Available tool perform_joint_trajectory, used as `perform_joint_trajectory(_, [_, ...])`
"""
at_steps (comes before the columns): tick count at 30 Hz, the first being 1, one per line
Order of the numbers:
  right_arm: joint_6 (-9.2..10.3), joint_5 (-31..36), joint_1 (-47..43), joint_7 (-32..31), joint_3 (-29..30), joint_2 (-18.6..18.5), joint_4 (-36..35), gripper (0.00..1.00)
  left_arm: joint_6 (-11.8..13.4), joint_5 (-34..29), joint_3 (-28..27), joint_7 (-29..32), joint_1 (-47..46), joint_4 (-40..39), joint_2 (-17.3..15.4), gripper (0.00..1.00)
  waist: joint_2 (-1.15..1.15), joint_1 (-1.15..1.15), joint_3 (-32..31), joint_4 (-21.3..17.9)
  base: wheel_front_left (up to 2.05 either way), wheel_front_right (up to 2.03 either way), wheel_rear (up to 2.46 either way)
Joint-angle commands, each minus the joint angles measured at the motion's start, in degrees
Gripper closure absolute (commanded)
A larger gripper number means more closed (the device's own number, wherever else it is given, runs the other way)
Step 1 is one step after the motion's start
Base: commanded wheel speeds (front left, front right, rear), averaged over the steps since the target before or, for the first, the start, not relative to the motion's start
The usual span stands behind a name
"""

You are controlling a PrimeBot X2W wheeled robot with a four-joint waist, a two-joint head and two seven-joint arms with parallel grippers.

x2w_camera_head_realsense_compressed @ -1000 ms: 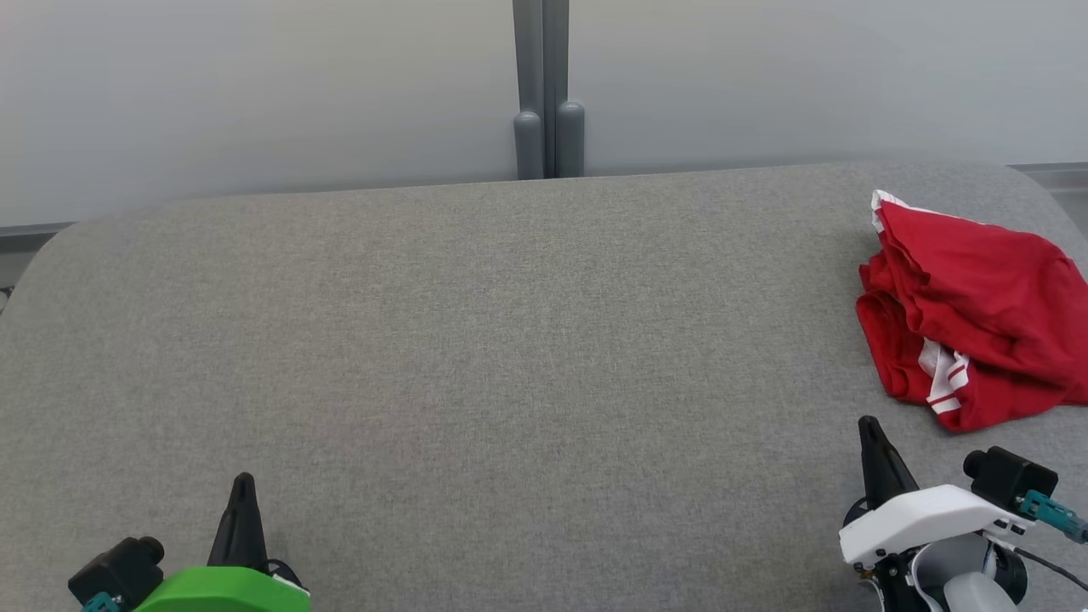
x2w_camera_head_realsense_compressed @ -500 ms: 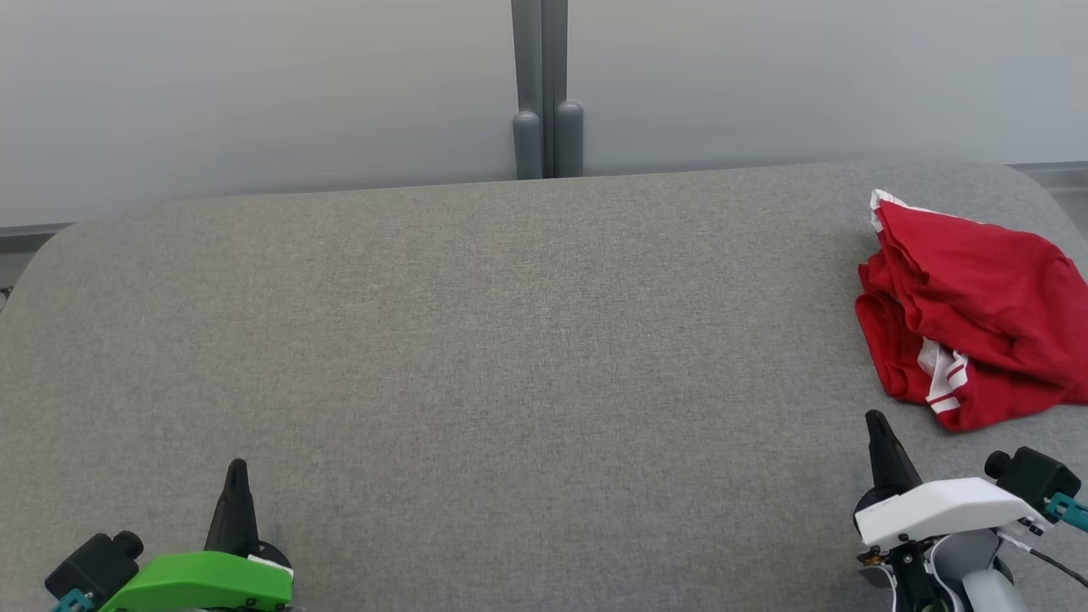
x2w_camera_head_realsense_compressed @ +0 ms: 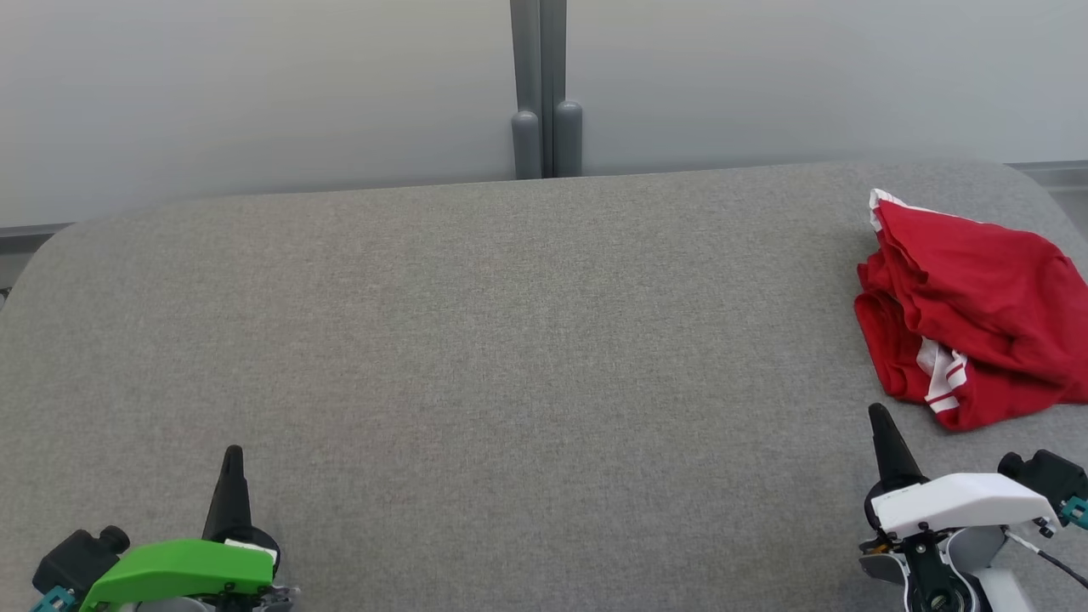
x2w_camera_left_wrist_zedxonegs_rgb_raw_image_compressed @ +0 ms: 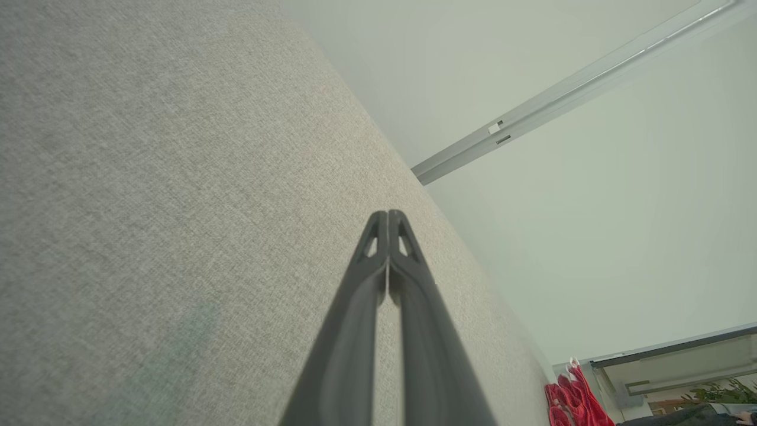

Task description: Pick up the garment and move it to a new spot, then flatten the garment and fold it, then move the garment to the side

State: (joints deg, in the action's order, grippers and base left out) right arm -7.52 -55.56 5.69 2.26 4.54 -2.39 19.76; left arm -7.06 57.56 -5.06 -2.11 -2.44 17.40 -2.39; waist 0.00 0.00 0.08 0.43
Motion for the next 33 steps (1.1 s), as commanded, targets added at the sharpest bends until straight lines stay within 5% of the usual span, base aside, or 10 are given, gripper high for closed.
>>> perform_joint_trajectory(1, [0.01, -1.8, 1.1, -0.4, 0.2, -0.4, -1.0, 1.0, -0.2, 1.7, -0.2, 0.3, -1.5, -0.7, -0.4, 1.0, 0.0, 0.0, 0.0, 0.0, 0.0, 0.0, 0.0])
perform_joint_trajectory(33, [0.01, -21.5, 1.2, -5.2, 1.2, -0.5, -3.5, 1.0, -0.4, 20.5, -1.2, 5.1, -3.2, -2.2, -0.6, 1.0, 0.0, 0.0, 0.0, -0.2, 0.0, 0.0, 0.0])
